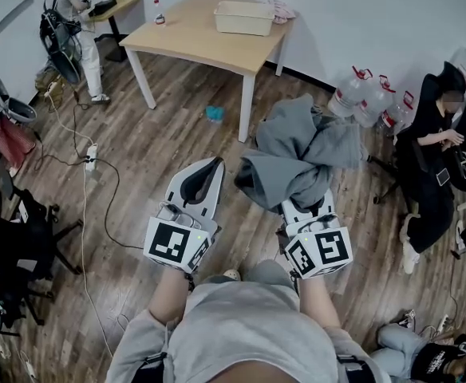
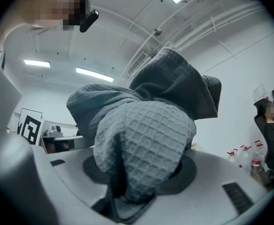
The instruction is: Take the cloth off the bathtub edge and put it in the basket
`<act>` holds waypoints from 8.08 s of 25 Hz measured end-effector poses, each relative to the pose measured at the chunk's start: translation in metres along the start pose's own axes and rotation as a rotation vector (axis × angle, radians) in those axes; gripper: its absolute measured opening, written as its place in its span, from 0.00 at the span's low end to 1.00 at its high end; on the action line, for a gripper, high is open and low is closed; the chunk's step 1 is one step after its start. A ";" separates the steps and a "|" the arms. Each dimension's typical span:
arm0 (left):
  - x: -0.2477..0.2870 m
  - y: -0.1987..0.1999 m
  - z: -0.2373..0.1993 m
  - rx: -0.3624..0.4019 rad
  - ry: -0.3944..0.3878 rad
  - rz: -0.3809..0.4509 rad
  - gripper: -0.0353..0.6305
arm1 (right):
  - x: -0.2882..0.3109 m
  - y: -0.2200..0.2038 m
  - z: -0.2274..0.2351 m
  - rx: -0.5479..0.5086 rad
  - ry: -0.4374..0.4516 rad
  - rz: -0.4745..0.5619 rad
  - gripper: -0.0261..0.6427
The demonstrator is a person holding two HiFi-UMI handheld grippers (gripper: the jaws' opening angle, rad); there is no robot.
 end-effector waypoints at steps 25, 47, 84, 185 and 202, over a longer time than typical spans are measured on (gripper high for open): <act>0.189 -0.012 -0.051 0.017 0.049 0.032 0.05 | 0.142 -0.016 0.144 -0.010 0.106 0.034 0.35; 0.285 -0.031 -0.064 0.015 0.092 0.048 0.05 | 0.199 -0.038 0.229 0.010 0.137 0.030 0.35; 0.345 -0.016 -0.332 -0.030 -0.039 0.038 0.05 | 0.432 -0.050 0.160 -0.034 -0.040 -0.001 0.35; 0.819 -0.057 -0.701 -0.078 -0.292 -0.059 0.05 | 0.933 -0.115 0.394 -0.017 -0.287 -0.045 0.35; 0.843 -0.086 -0.741 -0.150 -0.325 -0.111 0.05 | 0.995 -0.100 0.422 -0.095 -0.284 -0.065 0.35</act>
Point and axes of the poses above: the fingertips, and each gripper's own axes: x forward along the fingers, z to its right, y out of its top, the point moved 8 cm from there along -x, backward along the fingers, and after that the axes turned 9 degrees about -x, right-handed, at the moved point
